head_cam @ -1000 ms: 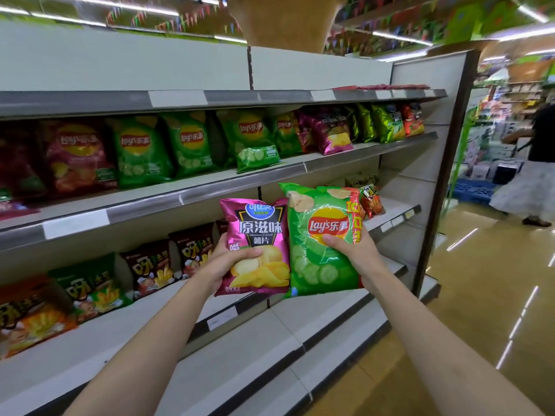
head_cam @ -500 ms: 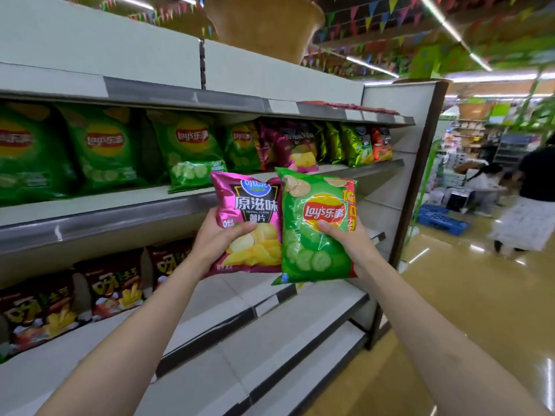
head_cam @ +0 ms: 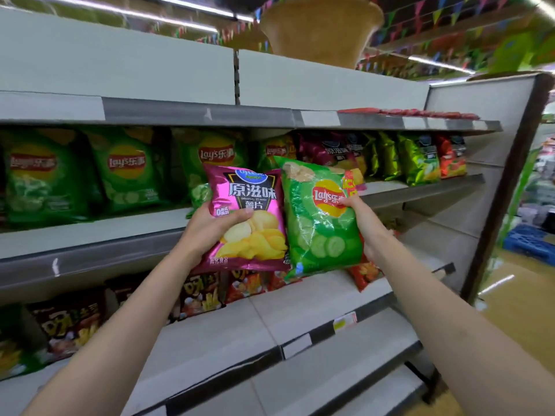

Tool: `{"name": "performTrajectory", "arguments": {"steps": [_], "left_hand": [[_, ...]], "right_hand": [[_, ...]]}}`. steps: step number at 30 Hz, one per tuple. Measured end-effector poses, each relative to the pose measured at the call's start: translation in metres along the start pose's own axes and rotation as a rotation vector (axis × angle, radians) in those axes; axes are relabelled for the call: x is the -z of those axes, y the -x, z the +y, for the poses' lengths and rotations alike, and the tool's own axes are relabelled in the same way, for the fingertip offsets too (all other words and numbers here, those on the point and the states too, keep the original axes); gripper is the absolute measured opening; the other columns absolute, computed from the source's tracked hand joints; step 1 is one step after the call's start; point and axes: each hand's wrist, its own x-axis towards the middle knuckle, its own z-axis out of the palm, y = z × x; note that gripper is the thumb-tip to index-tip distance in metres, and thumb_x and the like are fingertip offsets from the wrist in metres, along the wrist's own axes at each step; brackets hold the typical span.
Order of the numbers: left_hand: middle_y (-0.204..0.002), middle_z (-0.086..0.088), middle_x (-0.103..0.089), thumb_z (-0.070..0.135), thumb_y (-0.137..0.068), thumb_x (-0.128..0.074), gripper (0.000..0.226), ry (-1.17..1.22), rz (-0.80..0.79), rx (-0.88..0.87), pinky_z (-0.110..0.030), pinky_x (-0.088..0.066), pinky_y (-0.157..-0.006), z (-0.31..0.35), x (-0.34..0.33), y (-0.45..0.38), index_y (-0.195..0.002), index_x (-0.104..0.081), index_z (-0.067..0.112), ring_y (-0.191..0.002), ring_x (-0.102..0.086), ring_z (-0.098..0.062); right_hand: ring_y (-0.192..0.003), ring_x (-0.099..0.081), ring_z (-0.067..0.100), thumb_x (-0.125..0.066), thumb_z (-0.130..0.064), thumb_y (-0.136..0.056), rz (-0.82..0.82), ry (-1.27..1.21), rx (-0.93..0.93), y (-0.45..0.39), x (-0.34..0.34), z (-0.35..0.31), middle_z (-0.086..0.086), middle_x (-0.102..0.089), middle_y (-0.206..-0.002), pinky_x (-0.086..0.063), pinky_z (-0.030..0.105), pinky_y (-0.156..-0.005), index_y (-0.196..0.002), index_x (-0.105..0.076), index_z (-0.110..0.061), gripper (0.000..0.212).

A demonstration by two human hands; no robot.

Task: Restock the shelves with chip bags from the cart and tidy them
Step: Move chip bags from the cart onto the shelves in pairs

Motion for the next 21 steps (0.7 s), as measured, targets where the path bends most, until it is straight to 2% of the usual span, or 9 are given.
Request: {"name": "performTrajectory", "arguments": {"steps": [4,8,10,12,15,18,19,21], "left_hand": [[-0.091,0.004,-0.074,0.025,-0.077,-0.077,0.021,0.035,0.086,0.036,-0.029,-0.056,-0.072,0.009,0.001,-0.003,-0.094,-0.064,0.027,-0.082,-0.071,-0.014],[-0.089,0.002,-0.075,0.028,-0.077,-0.077,0.023,0.019,0.184,0.050,-0.029,-0.057,-0.071,0.015,0.001,-0.008,-0.095,-0.064,0.024,-0.079,-0.072,-0.014],[-0.083,0.003,-0.076,0.028,-0.078,-0.075,0.021,0.018,0.205,0.061,-0.025,-0.057,-0.063,0.018,-0.003,-0.009,-0.095,-0.064,0.022,-0.072,-0.072,-0.013],[-0.081,0.002,-0.076,0.028,-0.079,-0.074,0.024,0.037,0.228,0.078,-0.023,-0.057,-0.057,0.021,-0.010,-0.010,-0.099,-0.064,0.020,-0.069,-0.073,-0.013],[-0.083,-0.001,-0.076,0.029,-0.077,-0.074,0.029,0.043,0.258,0.087,-0.024,-0.057,-0.057,0.024,-0.025,-0.013,-0.102,-0.064,0.018,-0.070,-0.073,-0.016],[-0.086,-0.002,-0.076,0.034,-0.068,-0.076,0.043,0.026,0.292,0.095,-0.028,-0.057,-0.063,0.025,-0.046,-0.014,-0.106,-0.062,0.017,-0.073,-0.073,-0.018],[-0.086,-0.001,-0.076,0.034,-0.068,-0.076,0.044,0.021,0.309,0.101,-0.029,-0.057,-0.063,0.024,-0.052,-0.014,-0.107,-0.061,0.018,-0.073,-0.073,-0.018],[-0.090,-0.002,-0.076,0.033,-0.069,-0.077,0.047,-0.002,0.311,0.111,-0.029,-0.057,-0.064,0.023,-0.064,-0.013,-0.111,-0.060,0.018,-0.077,-0.073,-0.019]], "right_hand": [[-0.066,-0.068,0.021,-0.052,-0.032,-0.091,-0.059,0.014,-0.040,-0.035,-0.008,-0.016,0.005,-0.073,-0.074,-0.054,0.031,-0.068,-0.091,-0.066,-0.017,0.020],[-0.069,-0.065,0.022,-0.053,-0.029,-0.094,-0.108,0.033,-0.044,-0.078,-0.009,-0.036,0.008,-0.070,-0.078,-0.053,0.031,-0.064,-0.090,-0.061,-0.017,0.015],[-0.061,-0.066,0.020,-0.054,-0.026,-0.095,-0.125,0.052,-0.020,-0.099,-0.008,-0.047,0.006,-0.070,-0.070,-0.055,0.030,-0.055,-0.088,-0.058,-0.016,0.013],[-0.056,-0.067,0.020,-0.056,-0.026,-0.095,-0.137,0.082,0.001,-0.122,-0.006,-0.058,0.006,-0.071,-0.070,-0.055,0.029,-0.046,-0.098,-0.059,-0.012,0.015],[-0.072,-0.066,0.025,-0.060,-0.028,-0.092,-0.159,0.114,0.041,-0.151,-0.008,-0.069,0.016,-0.069,-0.108,-0.054,0.032,-0.054,-0.127,-0.053,-0.008,0.041],[-0.070,-0.065,0.023,-0.057,-0.020,-0.095,-0.205,0.114,0.075,-0.173,-0.015,-0.072,0.018,-0.065,-0.113,-0.054,0.029,-0.046,-0.131,-0.047,-0.004,0.041],[-0.072,-0.065,0.024,-0.056,-0.018,-0.096,-0.220,0.106,0.085,-0.177,-0.018,-0.070,0.018,-0.064,-0.112,-0.056,0.030,-0.049,-0.131,-0.046,-0.005,0.038],[-0.090,-0.066,0.030,-0.057,-0.017,-0.095,-0.229,0.110,0.117,-0.186,-0.024,-0.063,0.016,-0.062,-0.115,-0.058,0.040,-0.074,-0.133,-0.045,-0.007,0.042]]}}
